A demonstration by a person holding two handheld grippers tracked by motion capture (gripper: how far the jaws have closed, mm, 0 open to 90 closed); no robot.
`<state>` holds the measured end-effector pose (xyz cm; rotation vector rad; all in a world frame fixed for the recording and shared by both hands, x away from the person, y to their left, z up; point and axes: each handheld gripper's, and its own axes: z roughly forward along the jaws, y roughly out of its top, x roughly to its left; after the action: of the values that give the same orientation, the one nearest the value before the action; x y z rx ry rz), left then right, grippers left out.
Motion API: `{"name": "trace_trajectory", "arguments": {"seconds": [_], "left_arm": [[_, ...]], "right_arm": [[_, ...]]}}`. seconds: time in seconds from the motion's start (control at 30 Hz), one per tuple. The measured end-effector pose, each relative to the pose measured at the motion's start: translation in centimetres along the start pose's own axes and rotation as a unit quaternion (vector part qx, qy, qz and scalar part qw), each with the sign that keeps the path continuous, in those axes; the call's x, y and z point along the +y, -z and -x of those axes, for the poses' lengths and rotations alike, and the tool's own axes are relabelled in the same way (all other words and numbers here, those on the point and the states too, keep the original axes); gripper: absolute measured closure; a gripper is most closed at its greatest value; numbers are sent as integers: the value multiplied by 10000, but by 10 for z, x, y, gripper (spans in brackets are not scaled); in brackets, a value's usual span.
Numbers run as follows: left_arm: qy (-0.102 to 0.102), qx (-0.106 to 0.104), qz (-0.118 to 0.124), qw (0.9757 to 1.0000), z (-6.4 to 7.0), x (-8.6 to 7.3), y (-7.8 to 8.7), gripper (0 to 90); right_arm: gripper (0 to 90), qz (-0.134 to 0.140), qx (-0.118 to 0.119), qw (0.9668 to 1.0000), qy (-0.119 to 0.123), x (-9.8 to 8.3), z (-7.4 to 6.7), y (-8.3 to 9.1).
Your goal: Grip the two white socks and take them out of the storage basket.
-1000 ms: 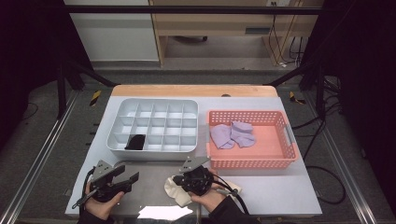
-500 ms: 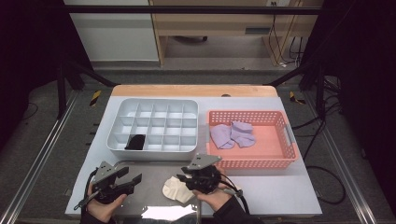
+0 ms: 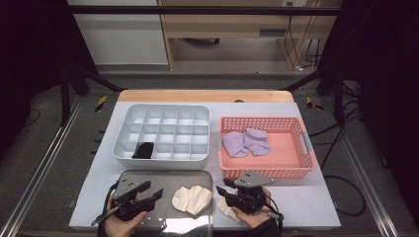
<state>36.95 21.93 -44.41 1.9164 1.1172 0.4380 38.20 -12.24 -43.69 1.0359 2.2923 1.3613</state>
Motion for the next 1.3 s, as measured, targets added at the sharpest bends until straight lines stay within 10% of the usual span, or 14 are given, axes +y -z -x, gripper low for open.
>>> {"name": "trace_trajectory", "arguments": {"seconds": [0.8,1.3], "left_arm": [[-402,-201,-798,9958,30,-10,-43,683],[-300,-293,-604,9973,23,-10,-32,867]], "right_arm": [[711,-551,388,9977,-107,-6,-14,-44],[900,-885,529,9947,-8,-5,-19,-57]]}}
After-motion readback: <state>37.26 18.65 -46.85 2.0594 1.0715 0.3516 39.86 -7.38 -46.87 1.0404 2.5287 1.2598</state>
